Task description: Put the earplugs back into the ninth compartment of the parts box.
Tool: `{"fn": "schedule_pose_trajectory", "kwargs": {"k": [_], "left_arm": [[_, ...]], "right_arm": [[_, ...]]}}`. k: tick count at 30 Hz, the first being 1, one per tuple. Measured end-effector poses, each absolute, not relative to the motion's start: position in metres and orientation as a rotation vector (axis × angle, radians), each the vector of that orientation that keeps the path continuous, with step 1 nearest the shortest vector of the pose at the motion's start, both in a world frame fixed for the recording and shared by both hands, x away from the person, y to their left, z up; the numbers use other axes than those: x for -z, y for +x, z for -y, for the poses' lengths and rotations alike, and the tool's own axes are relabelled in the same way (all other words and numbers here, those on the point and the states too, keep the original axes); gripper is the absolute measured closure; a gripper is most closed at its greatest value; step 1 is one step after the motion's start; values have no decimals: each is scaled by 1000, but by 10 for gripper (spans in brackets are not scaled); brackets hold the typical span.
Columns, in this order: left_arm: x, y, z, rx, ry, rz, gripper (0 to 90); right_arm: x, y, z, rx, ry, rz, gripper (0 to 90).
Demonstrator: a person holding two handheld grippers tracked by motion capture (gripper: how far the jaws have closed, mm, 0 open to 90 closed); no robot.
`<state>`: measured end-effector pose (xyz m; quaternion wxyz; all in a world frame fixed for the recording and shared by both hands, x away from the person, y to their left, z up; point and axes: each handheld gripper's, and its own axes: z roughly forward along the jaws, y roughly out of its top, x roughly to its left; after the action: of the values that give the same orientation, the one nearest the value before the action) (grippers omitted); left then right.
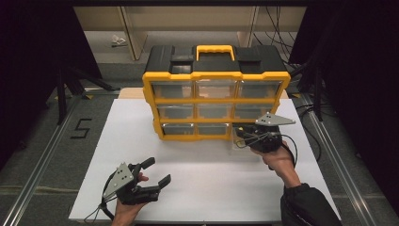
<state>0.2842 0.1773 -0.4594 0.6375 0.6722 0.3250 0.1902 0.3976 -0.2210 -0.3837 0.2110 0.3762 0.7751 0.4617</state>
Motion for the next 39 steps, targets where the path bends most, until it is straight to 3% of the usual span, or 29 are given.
{"fn": "schedule_pose_trajectory", "kwargs": {"k": [11, 26, 39], "left_arm": [[460, 285, -177, -434, 1534, -743, 156], [459, 285, -177, -434, 1532, -744, 156], [460, 285, -177, -430, 1534, -742, 156]], "right_arm": [[390, 403, 225, -1243, 1137, -2153, 671], [380, 398, 221, -1295, 1137, -2143, 428], [368, 382, 205, -1381, 1032, -2144, 345]]}}
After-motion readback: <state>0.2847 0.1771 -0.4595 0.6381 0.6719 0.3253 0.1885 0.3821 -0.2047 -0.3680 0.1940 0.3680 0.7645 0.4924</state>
